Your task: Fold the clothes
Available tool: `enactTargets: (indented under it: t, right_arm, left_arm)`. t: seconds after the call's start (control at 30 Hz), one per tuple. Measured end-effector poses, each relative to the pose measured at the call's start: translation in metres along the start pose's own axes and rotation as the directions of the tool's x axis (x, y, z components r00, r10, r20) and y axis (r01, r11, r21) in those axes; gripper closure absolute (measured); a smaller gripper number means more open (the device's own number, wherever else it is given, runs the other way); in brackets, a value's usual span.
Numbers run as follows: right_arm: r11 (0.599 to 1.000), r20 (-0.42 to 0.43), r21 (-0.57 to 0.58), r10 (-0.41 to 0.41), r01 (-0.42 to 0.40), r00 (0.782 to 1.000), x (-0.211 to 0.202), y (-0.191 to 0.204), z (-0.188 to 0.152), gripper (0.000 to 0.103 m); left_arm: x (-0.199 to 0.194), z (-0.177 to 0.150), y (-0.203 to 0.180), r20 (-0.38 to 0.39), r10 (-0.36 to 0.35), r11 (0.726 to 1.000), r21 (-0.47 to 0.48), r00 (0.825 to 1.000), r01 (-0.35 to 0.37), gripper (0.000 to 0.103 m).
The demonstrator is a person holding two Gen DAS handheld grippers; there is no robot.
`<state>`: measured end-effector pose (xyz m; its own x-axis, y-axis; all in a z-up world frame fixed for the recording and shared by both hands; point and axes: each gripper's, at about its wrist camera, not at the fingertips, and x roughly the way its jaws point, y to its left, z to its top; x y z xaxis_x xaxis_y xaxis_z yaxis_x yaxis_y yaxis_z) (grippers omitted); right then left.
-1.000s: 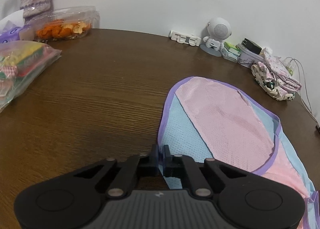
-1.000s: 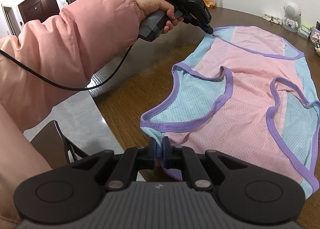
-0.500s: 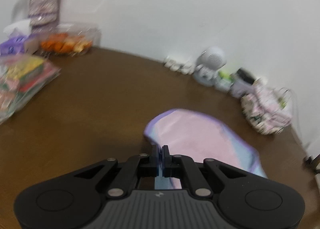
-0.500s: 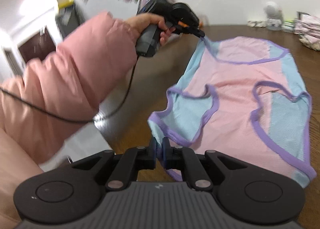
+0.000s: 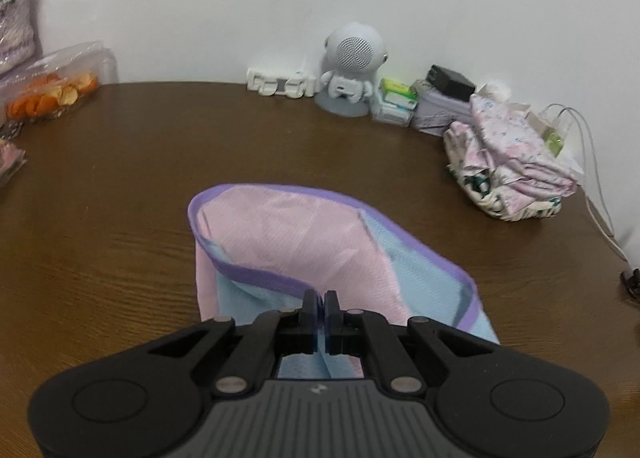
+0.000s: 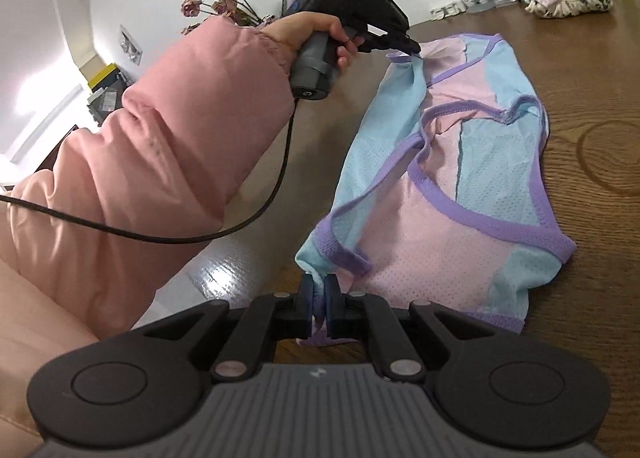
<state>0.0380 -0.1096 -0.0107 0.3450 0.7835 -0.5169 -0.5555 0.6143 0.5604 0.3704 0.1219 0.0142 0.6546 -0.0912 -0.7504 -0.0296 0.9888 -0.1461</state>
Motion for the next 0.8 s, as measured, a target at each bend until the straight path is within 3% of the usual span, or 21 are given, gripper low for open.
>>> enactTargets:
  t: [0.13, 0.17, 0.2, 0.27, 0.33, 0.37, 0.53, 0.6, 0.67, 0.8]
  right_arm:
    - [1.000, -0.005, 0.010, 0.018, -0.018, 1.000, -0.001, -0.004, 0.001, 0.098]
    - [1.000, -0.004, 0.013, 0.020, -0.020, 1.000, -0.002, -0.005, 0.000, 0.098]
    - [1.000, -0.002, 0.015, 0.019, -0.019, 1.000, -0.003, -0.005, 0.000, 0.098]
    - [1.000, 0.005, 0.021, 0.013, -0.013, 1.000, -0.005, -0.005, -0.002, 0.098]
    - [1.000, 0.009, 0.028, 0.007, -0.008, 1.000, -0.008, -0.006, -0.003, 0.097]
    - [0.999, 0.010, 0.032, 0.005, -0.005, 1.000, -0.009, -0.007, -0.003, 0.097]
    - [0.999, 0.039, 0.019, -0.036, 0.035, 0.999, -0.022, -0.006, -0.001, 0.083]
    - [0.998, 0.072, -0.008, -0.057, 0.058, 0.996, -0.029, -0.001, 0.003, 0.083]
    - [0.996, 0.111, -0.044, -0.074, 0.080, 0.991, -0.035, 0.005, 0.009, 0.083]
    - [0.972, 0.107, -0.211, -0.082, 0.104, 0.991, -0.013, 0.025, 0.030, 0.083]
  left_arm:
    - [0.007, -0.004, 0.007, -0.001, -0.024, 0.999, -0.029, 1.000, 0.024, 0.100]
    - [0.008, -0.004, 0.008, -0.001, -0.047, 0.998, -0.044, 0.999, 0.047, 0.095]
    - [0.008, -0.003, 0.010, 0.002, -0.075, 0.995, -0.064, 0.997, 0.075, 0.090]
    - [0.002, -0.002, 0.014, 0.023, -0.136, 0.985, -0.102, 0.990, 0.138, 0.065]
    - [-0.010, -0.001, 0.017, 0.053, -0.188, 0.976, -0.102, 0.981, 0.193, 0.049]
    - [-0.016, -0.001, 0.019, 0.068, -0.214, 0.970, -0.101, 0.974, 0.220, 0.046]
    - [-0.045, -0.019, 0.023, 0.060, -0.138, 0.985, 0.108, 0.989, 0.131, 0.049]
    - [-0.057, -0.027, 0.024, 0.060, -0.099, 0.976, 0.198, 0.993, 0.086, 0.062]
    - [-0.055, -0.036, 0.026, 0.044, -0.088, 0.968, 0.239, 0.995, 0.075, 0.090]
    - [-0.037, -0.053, 0.025, 0.012, -0.087, 0.962, 0.262, 0.996, 0.081, 0.090]
